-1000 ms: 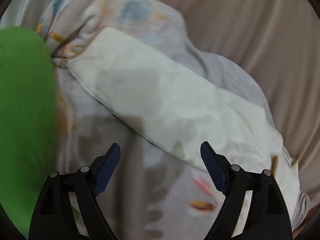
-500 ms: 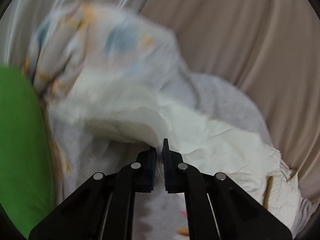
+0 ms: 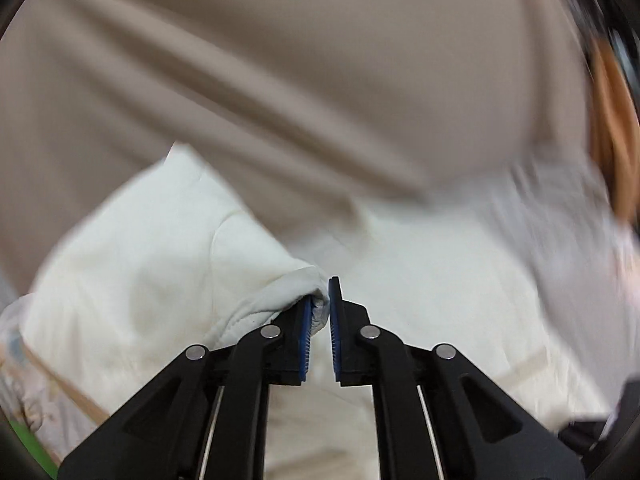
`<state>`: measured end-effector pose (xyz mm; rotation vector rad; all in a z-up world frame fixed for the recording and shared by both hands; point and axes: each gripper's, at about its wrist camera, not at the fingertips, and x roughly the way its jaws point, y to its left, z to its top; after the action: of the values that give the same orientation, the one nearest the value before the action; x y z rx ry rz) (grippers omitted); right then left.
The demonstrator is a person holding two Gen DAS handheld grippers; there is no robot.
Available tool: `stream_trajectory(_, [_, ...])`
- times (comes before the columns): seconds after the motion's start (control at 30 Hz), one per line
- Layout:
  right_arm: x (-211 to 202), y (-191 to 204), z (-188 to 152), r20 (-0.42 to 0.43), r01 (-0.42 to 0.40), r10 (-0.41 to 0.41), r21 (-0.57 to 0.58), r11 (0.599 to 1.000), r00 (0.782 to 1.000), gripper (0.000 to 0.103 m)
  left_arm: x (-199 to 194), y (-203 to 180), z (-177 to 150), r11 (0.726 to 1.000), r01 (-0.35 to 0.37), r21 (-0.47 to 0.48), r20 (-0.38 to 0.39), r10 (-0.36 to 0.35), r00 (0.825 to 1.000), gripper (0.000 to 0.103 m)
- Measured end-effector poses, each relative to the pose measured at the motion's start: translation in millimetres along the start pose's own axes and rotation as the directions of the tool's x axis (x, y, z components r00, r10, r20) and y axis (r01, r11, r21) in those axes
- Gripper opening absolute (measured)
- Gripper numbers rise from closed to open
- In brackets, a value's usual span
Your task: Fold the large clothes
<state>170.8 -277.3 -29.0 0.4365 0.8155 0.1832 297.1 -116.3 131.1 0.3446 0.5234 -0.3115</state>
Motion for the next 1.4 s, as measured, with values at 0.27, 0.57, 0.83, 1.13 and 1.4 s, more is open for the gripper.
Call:
stream_trajectory(0.27, [-20, -8, -4, 0.02, -0.005, 0.005, 0.02, 1.0, 1.0, 0.053, 30, -47, -87, 0.99, 0.139, 0.029, -0.191, -0.131, 0.973, 0.062])
stream_trajectory(0.57, [-95, -66, -51, -0.005, 0.191, -0.192, 0.124, 0.974, 0.981, 0.068, -86, 97, -187, 0.968, 0.031, -0.248, -0.225, -0.089, 0.97, 0.096])
stream_trajectory(0.83, [-98, -97, -79, -0.069, 0.072, -0.053, 0.315, 0.946, 0.996, 0.037, -99, 153, -277, 0.846, 0.04, -0.531, -0.298, -0.231, 0.926, 0.06])
stream_trajectory(1.13, [-164, -62, -100, -0.036, 0.068, -0.061, 0.263, 0.962, 0.998, 0.005, -186, 135, -297, 0.894, 0.085, -0.441, -0.315, -0.243, 0.917, 0.01])
stream_trajectory(1.4, [-233, -39, -172, -0.106, 0.243, -0.225, 0.198, 0.95, 0.969, 0.023, -277, 125, -323, 0.922, 0.035, -0.387, -0.307, -0.164, 0.938, 0.022])
